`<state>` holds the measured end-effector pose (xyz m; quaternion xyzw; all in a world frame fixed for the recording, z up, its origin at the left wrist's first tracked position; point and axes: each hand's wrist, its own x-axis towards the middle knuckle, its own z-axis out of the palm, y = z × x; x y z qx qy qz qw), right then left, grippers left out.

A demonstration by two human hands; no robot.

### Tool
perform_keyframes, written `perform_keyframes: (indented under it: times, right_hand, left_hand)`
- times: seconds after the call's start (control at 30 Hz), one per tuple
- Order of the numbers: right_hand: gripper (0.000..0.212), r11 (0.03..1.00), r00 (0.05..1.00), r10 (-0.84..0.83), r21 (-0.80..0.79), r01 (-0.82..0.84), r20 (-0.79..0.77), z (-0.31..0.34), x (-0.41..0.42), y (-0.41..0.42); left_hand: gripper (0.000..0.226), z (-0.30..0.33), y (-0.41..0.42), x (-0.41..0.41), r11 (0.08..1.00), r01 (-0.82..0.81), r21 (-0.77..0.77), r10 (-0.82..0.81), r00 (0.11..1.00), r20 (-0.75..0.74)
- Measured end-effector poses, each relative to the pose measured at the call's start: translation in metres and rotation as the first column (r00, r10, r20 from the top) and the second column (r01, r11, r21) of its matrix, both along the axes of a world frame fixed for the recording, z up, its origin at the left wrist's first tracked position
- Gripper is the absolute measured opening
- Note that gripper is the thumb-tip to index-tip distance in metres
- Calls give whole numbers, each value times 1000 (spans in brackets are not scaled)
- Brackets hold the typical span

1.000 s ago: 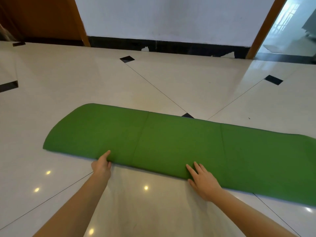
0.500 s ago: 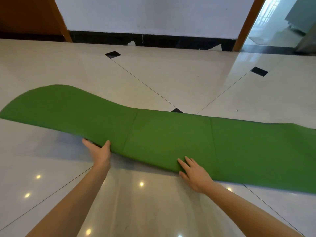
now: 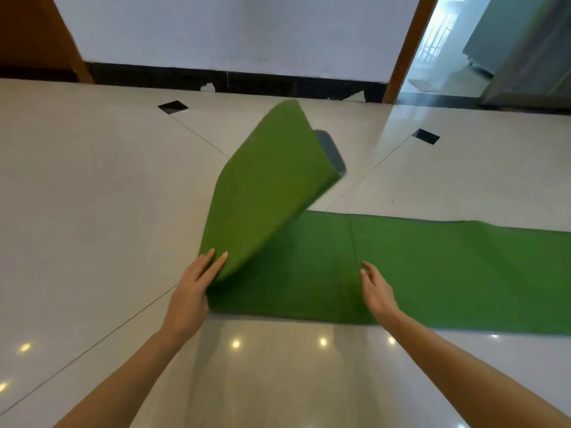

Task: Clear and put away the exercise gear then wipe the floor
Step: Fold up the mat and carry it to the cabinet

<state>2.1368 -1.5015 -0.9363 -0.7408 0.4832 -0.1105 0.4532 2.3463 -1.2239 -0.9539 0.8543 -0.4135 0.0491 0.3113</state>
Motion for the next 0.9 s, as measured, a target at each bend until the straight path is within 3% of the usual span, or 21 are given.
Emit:
perform_keyframes:
  times: [0.13,0.23,0.3,0.4,0.47,0.53,0.63,0.7,0.77,0.83,0.9]
  right_hand:
    - [40,908,912,-383,239,343,149,1,-11,-32]
    - [40,862,881,-443,348,368,165,2,-19,-40]
    - [41,919,941,-328,256,298,83,1,-25,-34]
    - [44,998,996,-37,-59,33,-75,3,-24,-18]
    - [48,944,974,153,-268,-194,-165,5,-18,-8]
    - [51,821,890,310,-378,-428,-335,4,-12,0]
    - [51,683,677,408,-286,-671,-613,-4,-8,7]
    - [50,694,597,431,-174,-699,-677,-10,-10,11]
    - [49,724,583,449,-107,-681,-677,-14,-10,12]
    - [49,724,571,454,-90,-684,-684,-14,-9,12]
    - [49,713,556,456,-89,-695,-695,-12,-7,11]
  left_hand:
    - [108,-17,3,-5,909,105,403,-209,952,225]
    - [110,-19,-4,-9,876,78,476,-230,935,269]
    - [106,-19,-7,-12,856,75,512,-241,933,267]
    - [106,-22,-7,-14,824,75,561,-263,929,261]
    - [109,-22,-7,-13,801,88,592,-285,925,249]
    - [110,-22,-6,-12,794,94,601,-299,921,251]
    - [111,-23,-1,-8,788,124,603,-304,930,205]
    - [100,-26,7,-2,811,208,546,-329,935,134]
    - [77,-26,15,1,902,253,350,-262,965,-21]
    - [62,-17,15,-1,987,95,131,-60,966,-253]
    - [50,-10,8,-3,984,-177,32,174,889,-424]
